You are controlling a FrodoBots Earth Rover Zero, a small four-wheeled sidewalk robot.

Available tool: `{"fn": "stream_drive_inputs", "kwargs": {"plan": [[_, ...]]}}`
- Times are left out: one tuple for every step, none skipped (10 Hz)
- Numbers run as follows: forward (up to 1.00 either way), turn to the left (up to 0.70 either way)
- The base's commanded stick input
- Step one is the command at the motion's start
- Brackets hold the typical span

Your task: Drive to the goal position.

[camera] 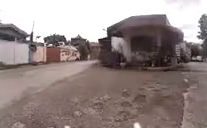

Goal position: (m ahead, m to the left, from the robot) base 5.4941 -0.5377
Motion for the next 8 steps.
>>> {"fn": "stream_drive_inputs", "kwargs": {"plan": [[0.7, 0.0], [0.7, 0.0], [0.7, 0.0], [0.7, 0.0], [0.7, 0.0], [0.7, 0.0], [0.7, 0.0], [0.7, 0.0]]}}
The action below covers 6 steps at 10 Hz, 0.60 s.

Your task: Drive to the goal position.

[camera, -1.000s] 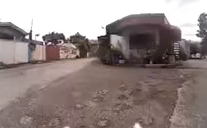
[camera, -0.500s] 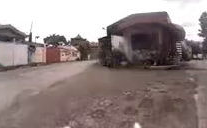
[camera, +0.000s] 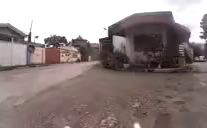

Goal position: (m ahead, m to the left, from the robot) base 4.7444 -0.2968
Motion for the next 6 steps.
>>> {"fn": "stream_drive_inputs", "kwargs": {"plan": [[0.7, 0.0], [0.7, 0.0], [0.7, 0.0], [0.7, 0.0], [0.7, 0.0], [0.7, 0.0]]}}
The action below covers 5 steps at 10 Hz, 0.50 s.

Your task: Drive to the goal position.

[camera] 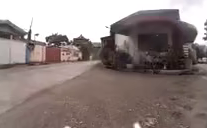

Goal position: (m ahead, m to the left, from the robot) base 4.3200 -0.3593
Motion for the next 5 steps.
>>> {"fn": "stream_drive_inputs", "kwargs": {"plan": [[0.7, 0.0], [0.7, 0.0], [0.7, 0.0], [0.7, 0.0], [0.7, 0.0]]}}
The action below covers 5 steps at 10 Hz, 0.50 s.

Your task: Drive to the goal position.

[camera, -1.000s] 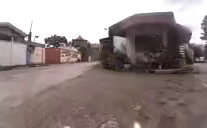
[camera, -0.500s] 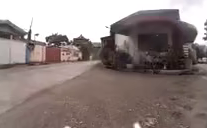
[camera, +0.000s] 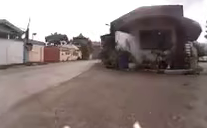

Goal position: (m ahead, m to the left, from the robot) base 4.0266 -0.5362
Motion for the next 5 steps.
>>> {"fn": "stream_drive_inputs", "kwargs": {"plan": [[0.7, 0.0], [0.7, 0.0], [0.7, 0.0], [0.7, 0.0], [0.7, 0.0]]}}
